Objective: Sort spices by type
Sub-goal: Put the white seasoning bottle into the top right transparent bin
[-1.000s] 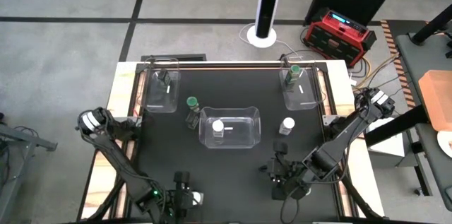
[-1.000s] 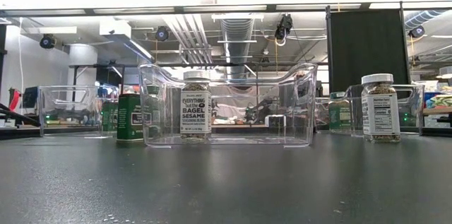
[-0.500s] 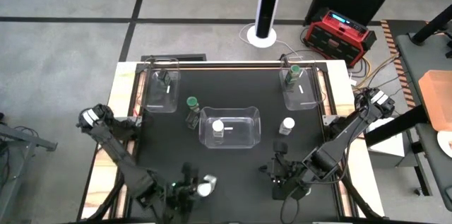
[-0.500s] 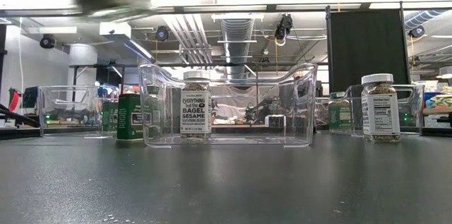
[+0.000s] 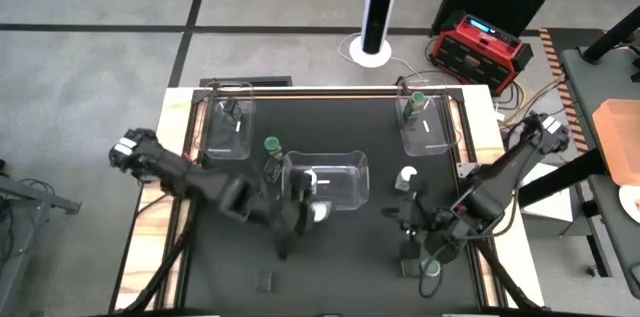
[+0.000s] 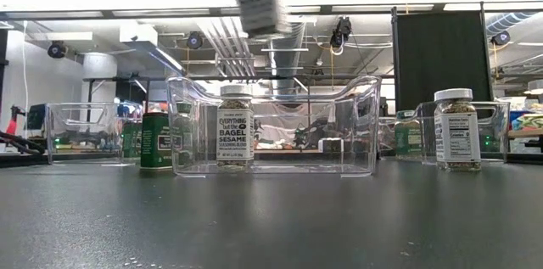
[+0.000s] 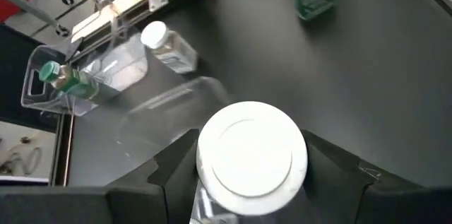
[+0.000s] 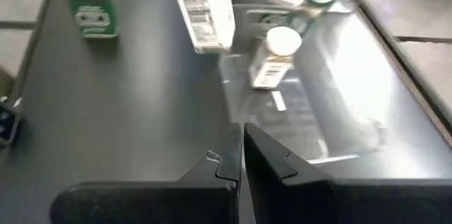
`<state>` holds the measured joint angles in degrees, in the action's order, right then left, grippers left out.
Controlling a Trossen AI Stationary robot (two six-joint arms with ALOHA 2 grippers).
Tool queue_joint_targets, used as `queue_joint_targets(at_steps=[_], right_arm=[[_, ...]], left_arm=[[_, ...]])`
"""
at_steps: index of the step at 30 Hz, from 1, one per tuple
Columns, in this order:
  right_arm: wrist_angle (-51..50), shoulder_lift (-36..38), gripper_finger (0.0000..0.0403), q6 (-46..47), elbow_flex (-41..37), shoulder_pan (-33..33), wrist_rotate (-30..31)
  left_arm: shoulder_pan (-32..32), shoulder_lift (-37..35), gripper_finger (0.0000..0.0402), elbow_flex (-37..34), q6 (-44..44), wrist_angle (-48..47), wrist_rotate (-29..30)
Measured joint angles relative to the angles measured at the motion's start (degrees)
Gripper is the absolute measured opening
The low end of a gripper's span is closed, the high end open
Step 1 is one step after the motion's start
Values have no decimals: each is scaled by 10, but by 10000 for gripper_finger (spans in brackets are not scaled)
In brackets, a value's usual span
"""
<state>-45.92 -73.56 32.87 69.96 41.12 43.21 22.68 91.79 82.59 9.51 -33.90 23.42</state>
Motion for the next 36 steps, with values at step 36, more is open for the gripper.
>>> queue_joint_targets(at_steps=[36], right_arm=[[63,164,9,57,-166,1,48]], left_arm=[[-211,152,194,0,-43,135,-176]])
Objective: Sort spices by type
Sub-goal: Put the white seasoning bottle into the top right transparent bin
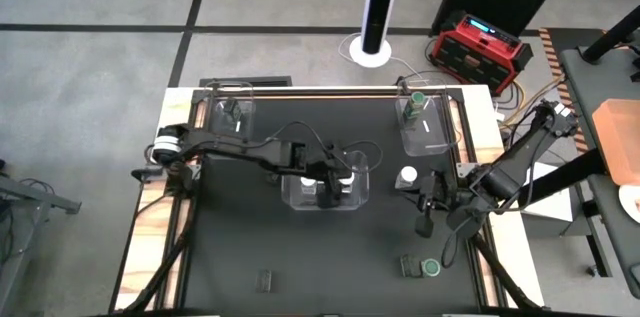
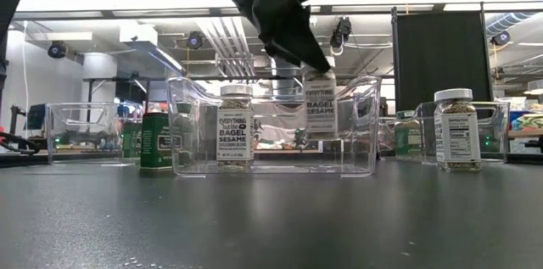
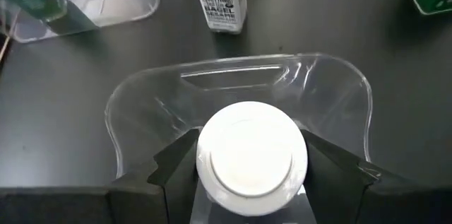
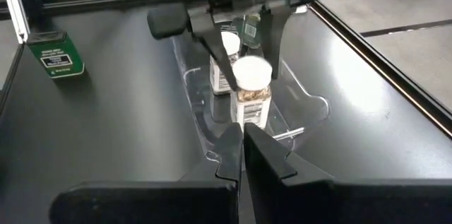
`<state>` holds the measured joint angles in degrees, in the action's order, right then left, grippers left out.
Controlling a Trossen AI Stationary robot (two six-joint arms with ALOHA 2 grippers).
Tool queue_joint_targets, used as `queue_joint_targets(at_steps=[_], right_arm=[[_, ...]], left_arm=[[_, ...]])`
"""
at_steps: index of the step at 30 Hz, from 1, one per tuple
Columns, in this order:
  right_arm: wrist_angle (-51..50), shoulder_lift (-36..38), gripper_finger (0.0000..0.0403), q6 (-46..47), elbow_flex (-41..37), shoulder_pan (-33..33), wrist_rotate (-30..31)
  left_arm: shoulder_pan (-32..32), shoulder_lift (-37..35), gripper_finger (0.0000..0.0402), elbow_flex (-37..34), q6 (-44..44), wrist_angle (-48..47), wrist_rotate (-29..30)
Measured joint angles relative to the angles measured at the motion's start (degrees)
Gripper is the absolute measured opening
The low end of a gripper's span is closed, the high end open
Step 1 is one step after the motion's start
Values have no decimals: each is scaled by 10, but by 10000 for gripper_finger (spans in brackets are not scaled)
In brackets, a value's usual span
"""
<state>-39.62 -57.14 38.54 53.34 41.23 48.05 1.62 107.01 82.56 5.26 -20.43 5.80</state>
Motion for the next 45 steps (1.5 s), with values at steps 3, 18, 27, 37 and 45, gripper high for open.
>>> queue_joint_targets(at_steps=[3,18,27,37,45], right_arm=[[1,0,9,0,0,0,0],[10,0,9,-2,0,0,0],[10,0,9,-2,0,0,0],[10,-1,9,-2,0,0,0],[11,-1,9,-1,0,0,0]], left_arm=[[0,7,194,0,-3,11,0],[-12,33,194,0,-36,20,-1],[-13,34,194,-2,-40,24,-1],[-14,40,194,-6,-47,30,1],[-13,66,194,-4,-49,62,1]])
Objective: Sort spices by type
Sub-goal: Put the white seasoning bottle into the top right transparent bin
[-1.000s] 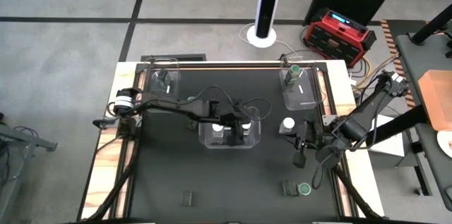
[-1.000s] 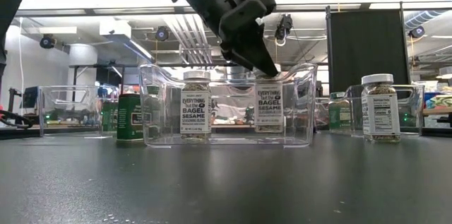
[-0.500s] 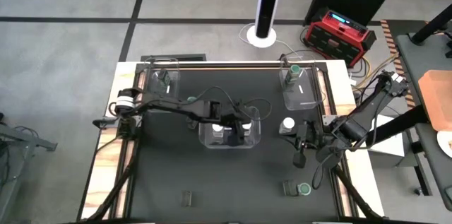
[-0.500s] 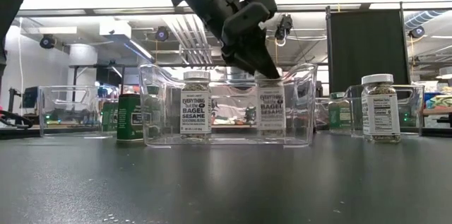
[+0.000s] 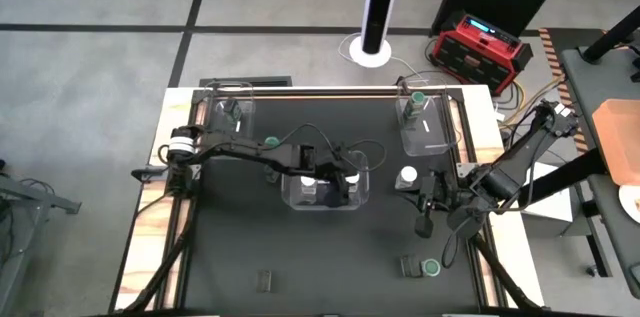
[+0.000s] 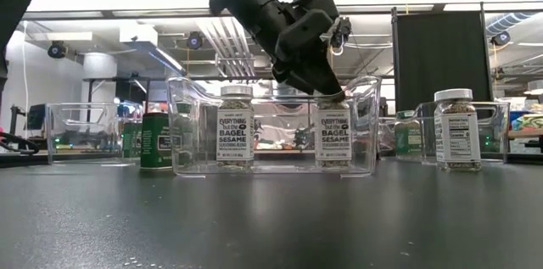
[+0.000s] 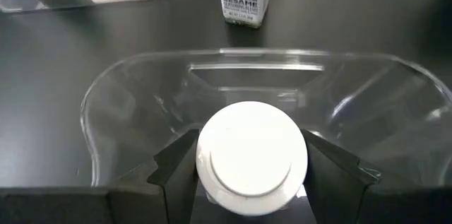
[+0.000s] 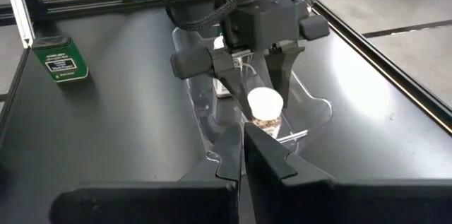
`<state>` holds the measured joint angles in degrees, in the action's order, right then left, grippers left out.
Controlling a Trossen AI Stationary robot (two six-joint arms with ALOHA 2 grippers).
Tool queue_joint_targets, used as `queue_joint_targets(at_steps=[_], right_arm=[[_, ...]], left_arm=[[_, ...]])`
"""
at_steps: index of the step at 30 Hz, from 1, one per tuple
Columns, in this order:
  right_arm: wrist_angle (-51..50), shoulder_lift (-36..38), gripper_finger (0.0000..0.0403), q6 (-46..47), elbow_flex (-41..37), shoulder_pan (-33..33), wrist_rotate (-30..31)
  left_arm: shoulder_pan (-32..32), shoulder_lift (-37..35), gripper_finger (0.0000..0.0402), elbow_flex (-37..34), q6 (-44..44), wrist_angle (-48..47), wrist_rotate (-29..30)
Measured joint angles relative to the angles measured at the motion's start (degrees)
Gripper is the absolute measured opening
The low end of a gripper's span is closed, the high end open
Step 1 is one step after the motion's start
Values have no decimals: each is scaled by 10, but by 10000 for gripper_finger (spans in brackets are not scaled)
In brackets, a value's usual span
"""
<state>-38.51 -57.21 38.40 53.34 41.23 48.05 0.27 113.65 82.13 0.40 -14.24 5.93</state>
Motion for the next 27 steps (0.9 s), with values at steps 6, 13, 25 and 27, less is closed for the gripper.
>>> queue_joint_targets(at_steps=[6,13,25,27], right_arm=[[0,0,9,1,0,0,0],[1,0,9,2,0,0,0],[3,0,9,2,0,0,0],[3,0,9,2,0,0,0]], left_arm=[[0,-3,194,0,-1,-2,0],[0,-6,209,-1,-7,-6,5],[0,-19,239,-3,-5,-24,7],[0,-28,240,-3,-4,-35,7]])
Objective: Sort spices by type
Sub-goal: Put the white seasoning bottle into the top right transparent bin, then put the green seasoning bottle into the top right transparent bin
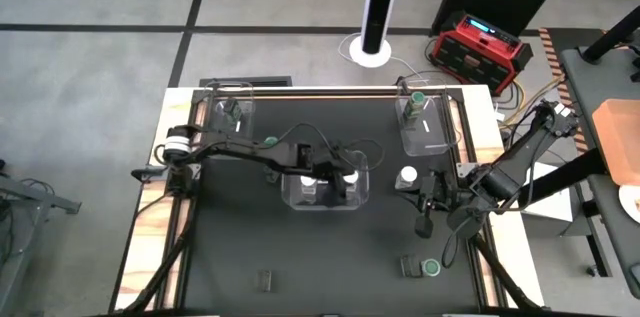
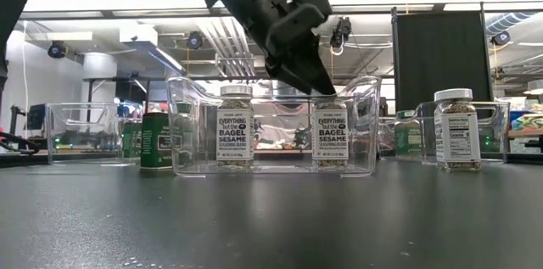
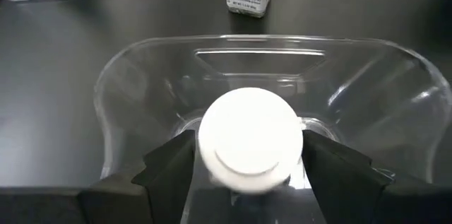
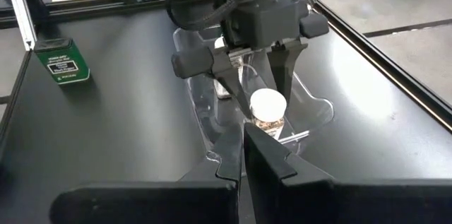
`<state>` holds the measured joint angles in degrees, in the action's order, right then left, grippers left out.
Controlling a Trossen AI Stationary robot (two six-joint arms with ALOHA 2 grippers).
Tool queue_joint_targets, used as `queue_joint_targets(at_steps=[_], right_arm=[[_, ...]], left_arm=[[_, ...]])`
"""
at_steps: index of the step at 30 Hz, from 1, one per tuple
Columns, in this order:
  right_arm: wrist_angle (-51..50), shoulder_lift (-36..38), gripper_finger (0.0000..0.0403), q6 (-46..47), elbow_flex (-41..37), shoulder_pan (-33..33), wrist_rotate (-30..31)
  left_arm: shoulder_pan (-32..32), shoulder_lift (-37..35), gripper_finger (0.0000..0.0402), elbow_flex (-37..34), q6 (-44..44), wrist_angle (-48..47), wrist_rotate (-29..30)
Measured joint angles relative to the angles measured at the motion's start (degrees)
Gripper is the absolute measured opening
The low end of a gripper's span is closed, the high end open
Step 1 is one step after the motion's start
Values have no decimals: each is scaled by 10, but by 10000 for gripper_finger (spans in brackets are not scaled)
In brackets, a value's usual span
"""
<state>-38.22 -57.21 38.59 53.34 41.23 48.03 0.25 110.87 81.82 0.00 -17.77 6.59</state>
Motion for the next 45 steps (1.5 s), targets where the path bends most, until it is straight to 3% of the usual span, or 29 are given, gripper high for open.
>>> queue_joint_targets(at_steps=[14,19,23,29,35,45], right_arm=[[11,-21,9,52,29,0,-8],[10,-83,9,51,78,0,-79],[-7,-152,9,66,137,0,-125],[-139,-242,9,188,249,-3,-171],[-296,-303,9,328,343,-6,-233],[-473,-317,9,477,374,-43,-353]], left_arm=[[19,-139,241,28,9,-123,32],[87,-210,241,7,-18,-166,47],[170,-260,241,-13,-52,-176,140],[284,-321,241,-48,-115,-192,275],[360,-360,241,-88,-157,-203,381],[382,-394,241,-141,-177,-208,425]])
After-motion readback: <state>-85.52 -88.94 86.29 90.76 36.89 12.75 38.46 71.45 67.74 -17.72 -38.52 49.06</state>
